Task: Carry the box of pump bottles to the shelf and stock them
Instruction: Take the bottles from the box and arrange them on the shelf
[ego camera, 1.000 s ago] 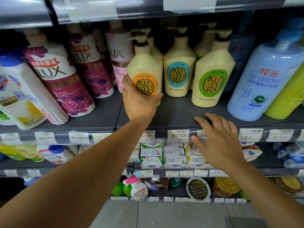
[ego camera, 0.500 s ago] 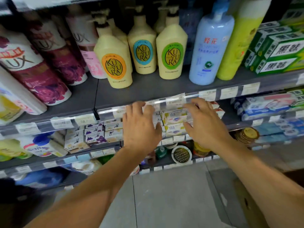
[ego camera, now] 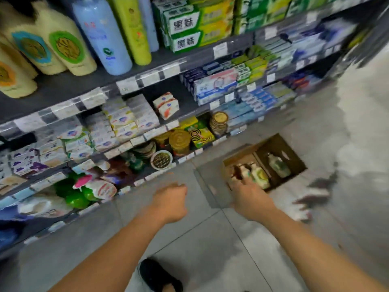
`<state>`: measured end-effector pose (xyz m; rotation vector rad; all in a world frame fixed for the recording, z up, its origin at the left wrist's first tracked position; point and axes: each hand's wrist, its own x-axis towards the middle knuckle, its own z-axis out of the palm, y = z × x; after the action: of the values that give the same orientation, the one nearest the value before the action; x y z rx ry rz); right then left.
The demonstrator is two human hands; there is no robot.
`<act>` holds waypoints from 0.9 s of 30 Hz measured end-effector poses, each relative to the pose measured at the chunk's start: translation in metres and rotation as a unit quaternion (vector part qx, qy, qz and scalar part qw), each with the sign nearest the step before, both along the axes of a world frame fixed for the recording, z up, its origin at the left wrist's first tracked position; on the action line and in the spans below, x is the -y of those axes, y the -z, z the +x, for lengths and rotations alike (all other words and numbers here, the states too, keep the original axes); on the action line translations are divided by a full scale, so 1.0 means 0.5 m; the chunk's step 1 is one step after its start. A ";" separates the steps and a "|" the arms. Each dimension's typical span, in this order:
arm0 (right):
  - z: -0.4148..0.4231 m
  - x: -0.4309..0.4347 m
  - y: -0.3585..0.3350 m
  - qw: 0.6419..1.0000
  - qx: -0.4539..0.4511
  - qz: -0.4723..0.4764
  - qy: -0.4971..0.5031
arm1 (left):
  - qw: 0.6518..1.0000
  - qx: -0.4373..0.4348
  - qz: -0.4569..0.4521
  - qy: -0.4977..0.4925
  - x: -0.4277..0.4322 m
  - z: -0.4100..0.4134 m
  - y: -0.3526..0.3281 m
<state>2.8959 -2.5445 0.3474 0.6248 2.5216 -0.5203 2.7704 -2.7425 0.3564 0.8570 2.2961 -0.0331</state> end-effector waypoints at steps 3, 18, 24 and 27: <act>0.153 -0.103 -0.013 0.998 0.033 -0.020 0.058 | 0.998 0.041 -0.036 0.041 -0.080 0.136 0.013; 0.262 -0.415 0.015 0.989 0.097 -0.044 0.102 | 0.993 0.115 -0.026 -0.006 -0.412 0.250 0.037; 0.152 -0.561 0.100 0.979 0.124 -0.076 0.141 | 0.982 0.175 -0.032 -0.058 -0.575 0.174 0.143; 0.111 -0.625 0.142 0.971 0.157 -0.091 0.157 | 0.974 0.201 -0.055 -0.090 -0.641 0.152 0.183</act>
<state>2.9516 -2.2319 0.2762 0.9602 2.0618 -0.6943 2.8462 -2.4219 0.2647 0.5386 1.9599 0.0848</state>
